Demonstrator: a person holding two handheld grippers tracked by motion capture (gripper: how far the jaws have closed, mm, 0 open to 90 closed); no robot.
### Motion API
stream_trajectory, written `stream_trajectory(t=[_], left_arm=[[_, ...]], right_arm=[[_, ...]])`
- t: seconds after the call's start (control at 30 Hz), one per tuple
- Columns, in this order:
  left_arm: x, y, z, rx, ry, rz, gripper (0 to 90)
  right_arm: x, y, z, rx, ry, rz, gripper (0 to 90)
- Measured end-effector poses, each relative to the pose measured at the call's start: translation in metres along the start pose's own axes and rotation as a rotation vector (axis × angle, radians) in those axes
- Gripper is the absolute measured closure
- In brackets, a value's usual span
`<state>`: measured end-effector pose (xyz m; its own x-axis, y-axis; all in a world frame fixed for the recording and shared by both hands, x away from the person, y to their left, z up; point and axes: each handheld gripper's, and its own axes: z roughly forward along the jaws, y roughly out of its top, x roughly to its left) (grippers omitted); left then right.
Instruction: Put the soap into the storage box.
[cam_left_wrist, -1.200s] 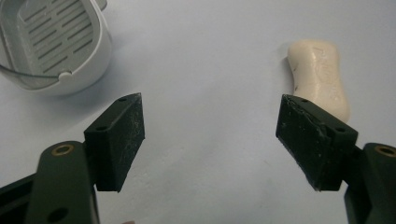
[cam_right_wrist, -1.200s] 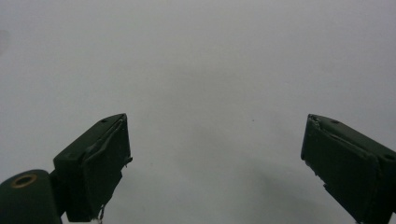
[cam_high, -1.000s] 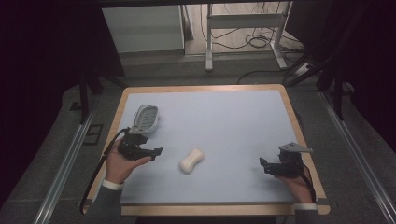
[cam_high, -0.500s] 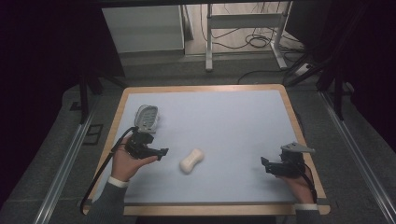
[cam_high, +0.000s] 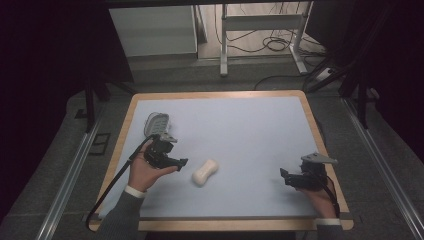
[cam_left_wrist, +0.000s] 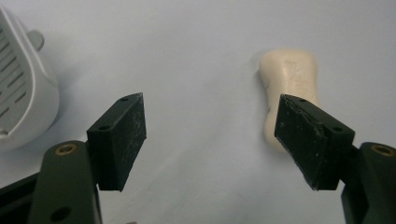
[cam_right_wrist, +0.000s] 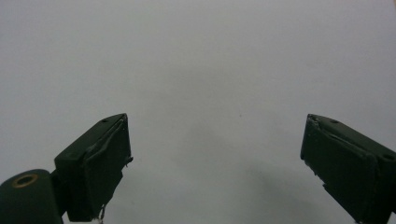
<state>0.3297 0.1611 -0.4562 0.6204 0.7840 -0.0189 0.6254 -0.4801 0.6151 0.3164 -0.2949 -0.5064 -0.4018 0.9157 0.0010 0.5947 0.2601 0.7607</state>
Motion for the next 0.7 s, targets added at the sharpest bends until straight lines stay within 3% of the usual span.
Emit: stream_trajectory(t=[0.7], left_arm=[[-0.020, 0.021, 0.028, 0.046, -0.030, 0.038, 27.4]], right_arm=[[-0.002, -0.001, 0.001, 0.013, -0.011, 0.005, 8.4]])
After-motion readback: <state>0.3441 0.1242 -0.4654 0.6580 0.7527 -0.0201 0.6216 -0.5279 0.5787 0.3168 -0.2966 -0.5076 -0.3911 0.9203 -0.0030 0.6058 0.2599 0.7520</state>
